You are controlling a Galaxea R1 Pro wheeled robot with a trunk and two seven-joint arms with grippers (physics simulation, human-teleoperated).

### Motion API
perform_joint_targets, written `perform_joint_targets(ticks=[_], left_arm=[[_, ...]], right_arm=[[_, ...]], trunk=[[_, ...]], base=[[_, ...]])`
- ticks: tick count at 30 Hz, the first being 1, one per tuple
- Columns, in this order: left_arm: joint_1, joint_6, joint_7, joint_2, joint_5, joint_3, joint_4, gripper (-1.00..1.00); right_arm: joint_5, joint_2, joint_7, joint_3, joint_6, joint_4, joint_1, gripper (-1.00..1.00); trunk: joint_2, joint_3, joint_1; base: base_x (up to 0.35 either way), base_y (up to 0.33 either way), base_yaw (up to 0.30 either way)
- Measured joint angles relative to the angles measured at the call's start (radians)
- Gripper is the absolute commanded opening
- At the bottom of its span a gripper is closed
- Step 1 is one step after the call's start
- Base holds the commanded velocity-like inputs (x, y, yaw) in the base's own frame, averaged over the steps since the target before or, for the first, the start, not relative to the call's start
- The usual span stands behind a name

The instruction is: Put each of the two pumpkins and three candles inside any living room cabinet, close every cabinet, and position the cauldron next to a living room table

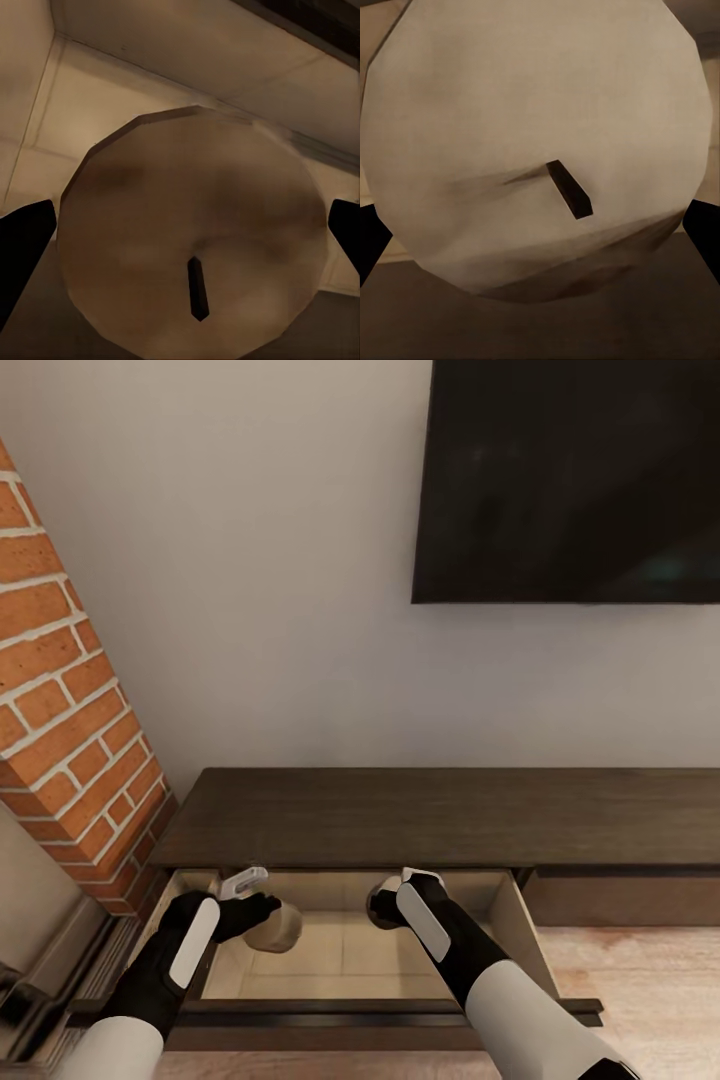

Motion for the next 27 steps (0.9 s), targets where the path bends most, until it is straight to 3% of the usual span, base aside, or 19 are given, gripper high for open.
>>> perform_joint_targets(ticks=[4, 8, 16, 24, 27], left_arm=[[0.0, -0.004, 0.001, -0.003, -0.001, -0.035, 0.006, -1.0], [0.0, -0.024, 0.01, -0.024, -0.006, -0.051, 0.015, -1.0], [0.0, -0.086, 0.151, -0.065, -0.001, -0.055, 0.048, -1.0], [0.0, -0.109, 0.165, -0.076, -0.002, -0.057, 0.05, -1.0], [0.0, -0.12, 0.166, -0.08, 0.0, -0.084, 0.05, -1.0]], right_arm=[[0.001, 0.0, -0.005, 0.0, 0.0, 0.002, 0.0, -1.0], [0.004, 0.0, -0.008, 0.001, -0.001, 0.025, -0.001, -1.0], [0.012, 0.0, -0.011, 0.001, -0.005, 0.071, -0.003, -1.0], [0.014, 0.0, -0.012, 0.001, -0.052, 0.134, -0.01, -1.0], [0.013, 0.0, -0.012, 0.001, -0.06, 0.143, -0.012, -1.0]], trunk=[[-0.028, -0.013, 0.015], [-0.056, -0.025, 0.031], [-0.112, -0.05, 0.061], [-0.168, -0.075, 0.092], [-0.189, -0.085, 0.103]], base=[[0.0, 0.0, 0.0], [0.0, 0.0, 0.0], [0.0, 0.0, 0.0], [0.0, 0.0, 0.0], [0.0, 0.0, 0.0]])
